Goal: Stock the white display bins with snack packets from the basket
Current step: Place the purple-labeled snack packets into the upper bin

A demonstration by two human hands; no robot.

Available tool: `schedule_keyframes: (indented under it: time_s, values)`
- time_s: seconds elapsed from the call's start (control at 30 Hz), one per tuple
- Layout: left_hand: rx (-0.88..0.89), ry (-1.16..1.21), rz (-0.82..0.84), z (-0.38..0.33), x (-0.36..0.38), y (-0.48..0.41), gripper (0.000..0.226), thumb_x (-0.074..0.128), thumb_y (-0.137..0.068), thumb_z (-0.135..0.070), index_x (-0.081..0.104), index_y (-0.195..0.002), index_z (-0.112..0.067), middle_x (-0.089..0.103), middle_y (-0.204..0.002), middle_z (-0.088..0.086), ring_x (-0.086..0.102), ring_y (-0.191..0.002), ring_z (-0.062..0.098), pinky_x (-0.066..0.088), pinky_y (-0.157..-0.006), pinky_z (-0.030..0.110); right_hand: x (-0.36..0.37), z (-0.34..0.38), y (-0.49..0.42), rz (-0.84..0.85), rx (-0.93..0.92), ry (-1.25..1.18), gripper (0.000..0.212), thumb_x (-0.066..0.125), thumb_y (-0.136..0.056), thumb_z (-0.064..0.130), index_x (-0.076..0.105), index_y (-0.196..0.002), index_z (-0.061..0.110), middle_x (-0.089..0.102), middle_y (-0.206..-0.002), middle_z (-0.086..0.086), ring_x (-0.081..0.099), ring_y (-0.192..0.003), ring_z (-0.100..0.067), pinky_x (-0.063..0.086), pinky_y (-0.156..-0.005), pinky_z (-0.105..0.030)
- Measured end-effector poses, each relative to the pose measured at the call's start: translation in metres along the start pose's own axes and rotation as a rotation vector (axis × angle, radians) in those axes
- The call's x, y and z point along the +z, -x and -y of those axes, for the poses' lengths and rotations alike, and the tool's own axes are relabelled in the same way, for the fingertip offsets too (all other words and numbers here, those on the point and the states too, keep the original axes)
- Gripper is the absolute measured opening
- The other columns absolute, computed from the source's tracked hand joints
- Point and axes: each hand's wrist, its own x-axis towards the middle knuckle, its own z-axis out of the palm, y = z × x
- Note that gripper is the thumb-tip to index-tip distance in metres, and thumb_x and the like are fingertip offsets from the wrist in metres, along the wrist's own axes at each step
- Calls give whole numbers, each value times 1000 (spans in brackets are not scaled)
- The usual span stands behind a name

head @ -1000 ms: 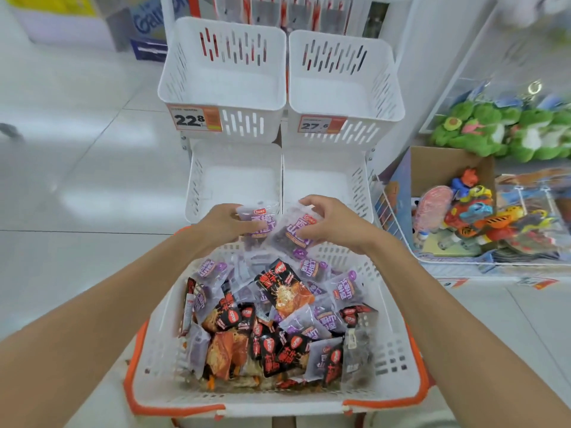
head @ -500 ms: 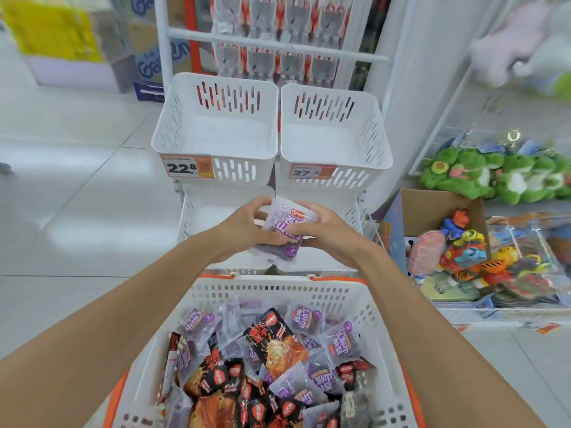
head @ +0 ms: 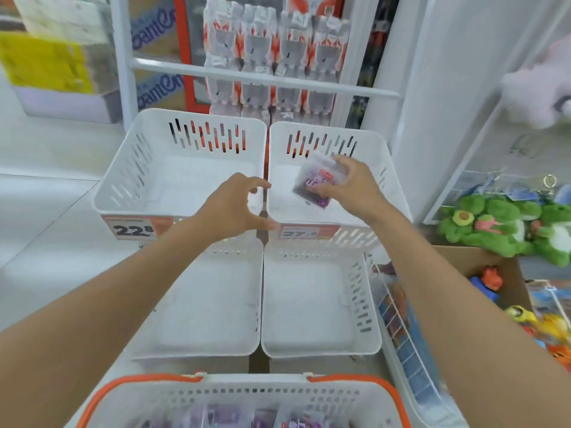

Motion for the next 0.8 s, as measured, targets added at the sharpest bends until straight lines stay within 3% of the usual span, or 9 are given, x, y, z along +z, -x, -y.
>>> schedule_keyframes:
  time_s: [0.07, 0.13, 0.23, 0.3, 0.4, 0.5, 0.6, 0.73, 0.8]
  values:
    - [-25, 39, -5, 9, 9, -4, 74, 86, -64, -44, 54, -130, -30, 50, -108, -5, 50, -79, 9, 43, -71, 23, 15, -6, -11, 216, 32, 126, 65, 83, -75, 23, 54, -132, 11, 54, -130, 3, 51, -122, -15, 38, -95, -24]
    - [-22, 62, -38, 14, 17, -6, 69, 85, -66, -41, 55, -126, -31, 53, -106, -4, 50, -72, 7, 42, -68, 23, 22, -9, -17, 527, 116, 249, 52, 78, -79, 35, 62, -127, 21, 60, -127, 4, 55, -119, -18, 43, -100, -33]
    - [-4, 44, -72, 17, 23, -6, 64, 84, -69, -39, 55, -125, -32, 54, -103, -7, 52, -69, 8, 47, -72, 27, 22, -10, -21, 802, 315, 107, 38, 64, -88, 48, 67, -120, 27, 67, -119, -3, 60, -108, -21, 45, -101, -39]
    - [8, 8, -78, 18, 24, -6, 65, 83, -70, -41, 54, -127, -33, 53, -101, -10, 53, -70, 8, 48, -72, 26, 20, -13, -25, 840, 338, 33, 41, 60, -91, 47, 65, -125, 25, 67, -122, -4, 61, -111, -21, 45, -104, -38]
    - [13, -19, -88, 20, 25, -6, 66, 82, -70, -44, 53, -127, -34, 52, -100, -12, 53, -70, 7, 46, -67, 22, 20, -14, -25, 881, 373, -21, 42, 57, -92, 50, 66, -124, 25, 67, -120, -1, 63, -107, -18, 51, -95, -34]
    - [17, -38, -95, 20, 27, -5, 65, 81, -71, -44, 52, -128, -35, 52, -100, -13, 53, -70, 7, 41, -62, 19, 20, -13, -26, 854, 370, 37, 38, 60, -95, 32, 60, -132, 26, 63, -126, 2, 59, -115, -16, 48, -99, -33]
    - [14, -72, -87, 20, 28, -4, 66, 80, -72, -44, 49, -130, -36, 51, -103, -13, 52, -71, 6, 38, -58, 16, 20, -12, -27, 844, 384, 56, 42, 64, -93, 19, 58, -133, 30, 63, -124, 4, 60, -111, -15, 52, -89, -29]
    - [25, -107, -90, 21, 29, -4, 67, 80, -73, -44, 47, -131, -37, 50, -103, -14, 51, -71, 3, 39, -62, 18, 23, -12, -28, 805, 392, 12, 45, 70, -88, 19, 59, -130, 31, 59, -130, 1, 61, -111, -20, 54, -93, -35]
    - [30, -121, -83, 20, 30, -4, 69, 80, -73, -45, 46, -132, -37, 49, -103, -14, 51, -73, 3, 41, -66, 21, 22, -10, -25, 771, 362, 17, 51, 72, -87, 24, 55, -134, 34, 51, -140, 3, 53, -122, -19, 47, -100, -35]
